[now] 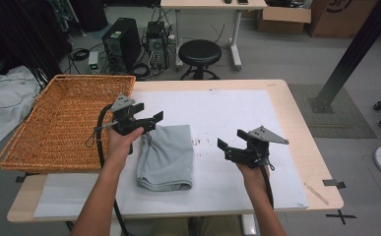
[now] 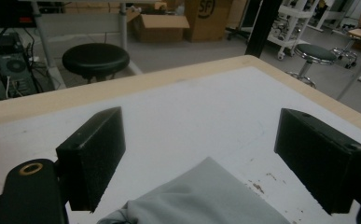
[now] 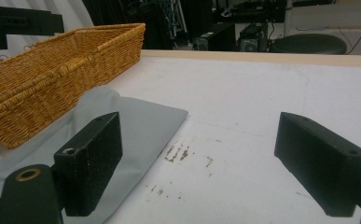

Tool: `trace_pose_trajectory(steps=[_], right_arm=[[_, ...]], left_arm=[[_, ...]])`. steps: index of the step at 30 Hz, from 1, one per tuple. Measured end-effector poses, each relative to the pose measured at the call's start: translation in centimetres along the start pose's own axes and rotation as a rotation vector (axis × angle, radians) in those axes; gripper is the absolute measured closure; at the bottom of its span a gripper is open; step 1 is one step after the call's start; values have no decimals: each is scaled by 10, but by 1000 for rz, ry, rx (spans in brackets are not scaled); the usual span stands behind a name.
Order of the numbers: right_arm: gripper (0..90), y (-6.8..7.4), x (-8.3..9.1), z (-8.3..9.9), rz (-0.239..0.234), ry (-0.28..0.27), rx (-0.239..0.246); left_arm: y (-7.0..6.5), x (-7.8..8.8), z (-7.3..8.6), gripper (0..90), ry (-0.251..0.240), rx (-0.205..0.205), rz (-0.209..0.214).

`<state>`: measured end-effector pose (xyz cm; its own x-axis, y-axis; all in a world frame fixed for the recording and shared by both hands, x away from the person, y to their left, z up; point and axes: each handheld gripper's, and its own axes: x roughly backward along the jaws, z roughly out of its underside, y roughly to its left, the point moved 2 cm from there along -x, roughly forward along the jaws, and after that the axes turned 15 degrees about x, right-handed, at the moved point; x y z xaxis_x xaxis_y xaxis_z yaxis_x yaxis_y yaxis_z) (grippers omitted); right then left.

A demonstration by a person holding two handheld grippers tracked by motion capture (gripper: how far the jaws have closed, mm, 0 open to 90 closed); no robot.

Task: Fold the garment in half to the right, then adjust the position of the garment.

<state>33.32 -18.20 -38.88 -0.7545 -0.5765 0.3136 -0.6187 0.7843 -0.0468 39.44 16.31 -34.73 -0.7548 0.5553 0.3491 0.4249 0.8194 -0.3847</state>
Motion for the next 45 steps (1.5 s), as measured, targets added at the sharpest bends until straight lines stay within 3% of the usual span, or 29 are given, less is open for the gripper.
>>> trace_pose_trajectory(steps=[16,23,30,37,41,45], right_arm=[[149,-4,-2,2,-2,7,-4],[158,-14,-13,0,-33,25,-19],[267,-22,-48,-8,-94,72,-12],[350,-21,-95,-10,-154,125,49],[364,-22,-124,-9,-204,142,19],[373,-22,-151,-10,-240,174,26]], left_arm=[[-3,4,1,170,-1,-3,-4],[-8,12,11,175,15,-1,-21],[-7,14,28,183,41,5,-79],[-8,14,45,190,48,-7,-120],[-9,19,57,192,55,-18,-125],[-10,26,68,193,66,-40,-138]])
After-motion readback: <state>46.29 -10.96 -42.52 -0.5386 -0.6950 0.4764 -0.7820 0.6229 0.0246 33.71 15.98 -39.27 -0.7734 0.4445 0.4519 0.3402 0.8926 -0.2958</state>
